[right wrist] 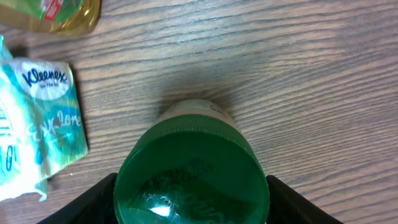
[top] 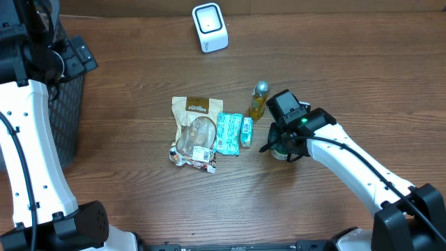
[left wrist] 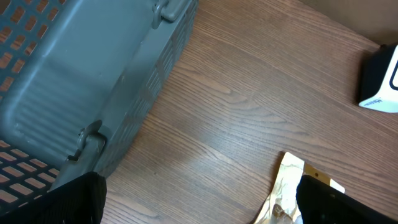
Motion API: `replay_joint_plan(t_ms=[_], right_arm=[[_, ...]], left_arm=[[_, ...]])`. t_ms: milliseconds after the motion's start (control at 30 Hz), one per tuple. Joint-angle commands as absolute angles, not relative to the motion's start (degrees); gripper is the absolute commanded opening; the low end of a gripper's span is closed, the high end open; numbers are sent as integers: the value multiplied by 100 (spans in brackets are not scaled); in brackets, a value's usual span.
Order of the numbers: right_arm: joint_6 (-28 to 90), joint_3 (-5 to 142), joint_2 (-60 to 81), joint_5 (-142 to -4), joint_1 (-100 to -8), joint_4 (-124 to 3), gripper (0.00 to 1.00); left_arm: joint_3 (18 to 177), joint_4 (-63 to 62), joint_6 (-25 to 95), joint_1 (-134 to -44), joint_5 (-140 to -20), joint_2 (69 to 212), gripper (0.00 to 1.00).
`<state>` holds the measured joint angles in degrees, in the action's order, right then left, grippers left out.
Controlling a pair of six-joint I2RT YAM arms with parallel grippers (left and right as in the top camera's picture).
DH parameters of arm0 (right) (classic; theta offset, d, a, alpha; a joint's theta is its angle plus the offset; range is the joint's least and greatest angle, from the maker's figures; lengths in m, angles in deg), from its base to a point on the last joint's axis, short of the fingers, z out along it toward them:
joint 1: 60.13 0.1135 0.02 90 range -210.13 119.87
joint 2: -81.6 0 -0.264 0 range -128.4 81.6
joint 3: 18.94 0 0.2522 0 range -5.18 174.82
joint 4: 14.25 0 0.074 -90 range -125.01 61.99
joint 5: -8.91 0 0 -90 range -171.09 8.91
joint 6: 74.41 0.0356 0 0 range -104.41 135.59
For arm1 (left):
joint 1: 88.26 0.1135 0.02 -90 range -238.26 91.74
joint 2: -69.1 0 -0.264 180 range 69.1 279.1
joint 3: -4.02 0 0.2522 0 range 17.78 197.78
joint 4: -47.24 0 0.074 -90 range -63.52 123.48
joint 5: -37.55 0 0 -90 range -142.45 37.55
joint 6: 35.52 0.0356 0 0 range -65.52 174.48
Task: Scan the item barcode
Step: 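Lower the right gripper over the green-capped jar and align, then close the right gripper around the green-capped jar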
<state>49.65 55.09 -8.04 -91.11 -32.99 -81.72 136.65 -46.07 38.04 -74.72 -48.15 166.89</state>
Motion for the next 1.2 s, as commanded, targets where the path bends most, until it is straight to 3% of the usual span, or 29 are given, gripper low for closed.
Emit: replay_joint_plan(t_ms=[0,267,400,633,900,1167], right_arm=[[4653,5489,-822,-8973,-3286,-8255,66],[3888,5489,-822,-7937,-3286,-8111,68],[3892,5489,-822,-7948,-3286,-8081,79],[3931,5522,-822,-7952,-3286,-7963,88],[3931,6495,-822,-8136,-3286,-8874,100],[4301,6689,-868,-8151,-3286,-9095,100]], left_arm=[[13708,-4600,3821,-7476,-4844,16722,100],[13708,-4600,3821,-7476,-4844,16722,99],[13708,-4600,3821,-7476,-4844,16722,100],[13708,-4600,3821,-7476,-4844,16722,100],[13708,-4600,3821,-7476,-4844,16722,100],[13708,-4600,3821,-7476,-4844,16722,100]])
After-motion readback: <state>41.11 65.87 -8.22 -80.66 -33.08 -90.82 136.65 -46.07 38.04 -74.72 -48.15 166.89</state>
